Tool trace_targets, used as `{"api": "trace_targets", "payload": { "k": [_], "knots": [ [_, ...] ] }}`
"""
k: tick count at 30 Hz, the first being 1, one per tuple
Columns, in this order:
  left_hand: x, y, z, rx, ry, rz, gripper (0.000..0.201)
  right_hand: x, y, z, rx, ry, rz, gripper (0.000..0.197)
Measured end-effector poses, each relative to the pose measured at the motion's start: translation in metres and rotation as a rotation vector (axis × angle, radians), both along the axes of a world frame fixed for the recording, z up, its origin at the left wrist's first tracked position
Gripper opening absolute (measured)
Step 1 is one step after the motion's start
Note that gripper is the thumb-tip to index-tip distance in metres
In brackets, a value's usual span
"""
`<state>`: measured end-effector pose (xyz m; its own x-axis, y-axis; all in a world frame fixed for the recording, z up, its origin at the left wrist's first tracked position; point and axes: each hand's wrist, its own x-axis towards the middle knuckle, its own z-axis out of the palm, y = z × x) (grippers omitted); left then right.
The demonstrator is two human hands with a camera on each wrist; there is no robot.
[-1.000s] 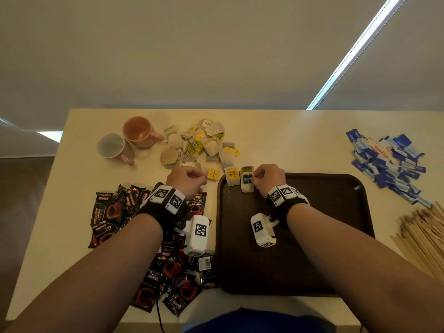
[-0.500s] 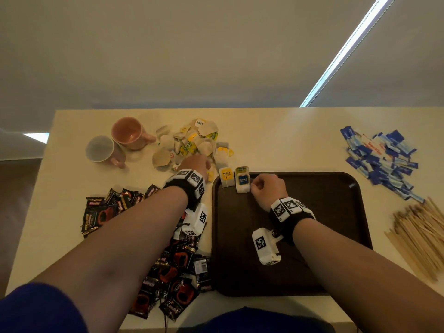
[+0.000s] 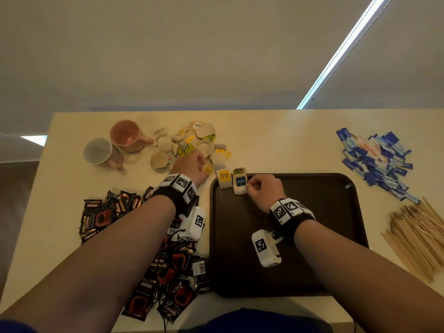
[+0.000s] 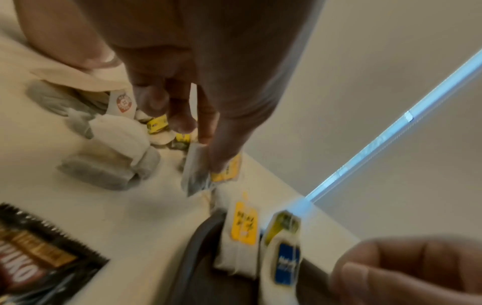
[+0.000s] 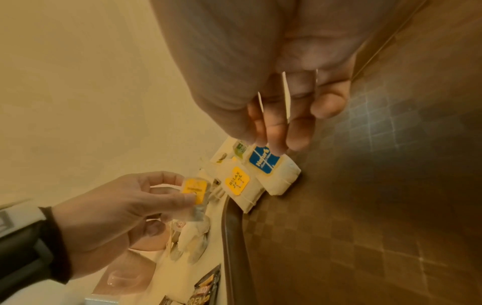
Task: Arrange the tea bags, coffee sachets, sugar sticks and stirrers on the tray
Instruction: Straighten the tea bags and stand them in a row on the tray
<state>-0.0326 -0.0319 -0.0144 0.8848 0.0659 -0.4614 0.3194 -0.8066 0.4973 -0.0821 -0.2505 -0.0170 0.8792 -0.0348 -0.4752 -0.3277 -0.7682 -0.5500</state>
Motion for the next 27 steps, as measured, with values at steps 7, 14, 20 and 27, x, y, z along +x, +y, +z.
{"api": "trace_targets", "payload": {
  "k": [7, 14, 20, 27],
  "knots": [
    [-0.013, -0.006, 0.02, -0.183, -0.006, -0.065, 0.021, -0.002, 0.005, 0.002, 0.039, -0.013, -0.009, 0.012],
    [-0.017, -0.033, 0.004, -0.081, 0.119, -0.188, 0.019, -0.008, -0.002, -0.005, 0.0, 0.056, -0.023, 0.011],
    [-0.01, -0.031, -0.009, -0.042, 0.057, -0.088, 0.019, -0.005, -0.003, -0.016, -0.037, 0.104, -0.04, 0.009],
    [-0.008, -0.03, -0.017, -0.085, 0.049, 0.008, 0.027, 0.006, 0.006, -0.028, -0.07, 0.126, -0.066, 0.018]
  ]
}}
